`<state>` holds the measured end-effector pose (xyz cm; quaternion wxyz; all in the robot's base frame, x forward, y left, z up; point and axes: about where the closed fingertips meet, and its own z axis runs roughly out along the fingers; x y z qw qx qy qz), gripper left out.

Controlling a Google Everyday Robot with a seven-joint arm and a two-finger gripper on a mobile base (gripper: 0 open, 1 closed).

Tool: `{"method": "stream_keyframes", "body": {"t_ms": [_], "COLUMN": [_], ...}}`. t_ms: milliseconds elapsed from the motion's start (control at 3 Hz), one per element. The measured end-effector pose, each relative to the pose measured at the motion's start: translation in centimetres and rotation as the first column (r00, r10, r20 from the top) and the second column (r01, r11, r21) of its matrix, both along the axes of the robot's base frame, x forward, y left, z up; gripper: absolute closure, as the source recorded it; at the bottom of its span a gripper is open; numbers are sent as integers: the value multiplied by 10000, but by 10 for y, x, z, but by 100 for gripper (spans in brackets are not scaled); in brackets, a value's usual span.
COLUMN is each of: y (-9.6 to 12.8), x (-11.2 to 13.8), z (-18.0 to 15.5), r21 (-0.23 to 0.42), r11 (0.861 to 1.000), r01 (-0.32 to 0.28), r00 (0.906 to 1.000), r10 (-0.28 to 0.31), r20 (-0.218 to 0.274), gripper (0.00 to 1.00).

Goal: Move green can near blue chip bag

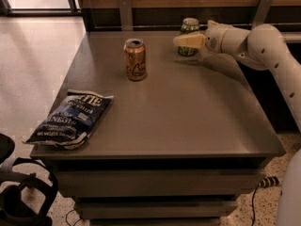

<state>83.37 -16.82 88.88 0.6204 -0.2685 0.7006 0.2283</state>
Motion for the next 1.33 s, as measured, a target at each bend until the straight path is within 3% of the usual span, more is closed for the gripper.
{"method": "stream_keyframes", "body": {"t_ms": [333, 1333], "y": [7, 17], "x": [4, 6], "z": [-6, -8], "r21": [204, 215], "r11": [9996, 9993], "r01": [-181, -304], "r00": [9998, 9995], "r10": [182, 306], "r20": [-72, -103], "gripper": [0, 65]}}
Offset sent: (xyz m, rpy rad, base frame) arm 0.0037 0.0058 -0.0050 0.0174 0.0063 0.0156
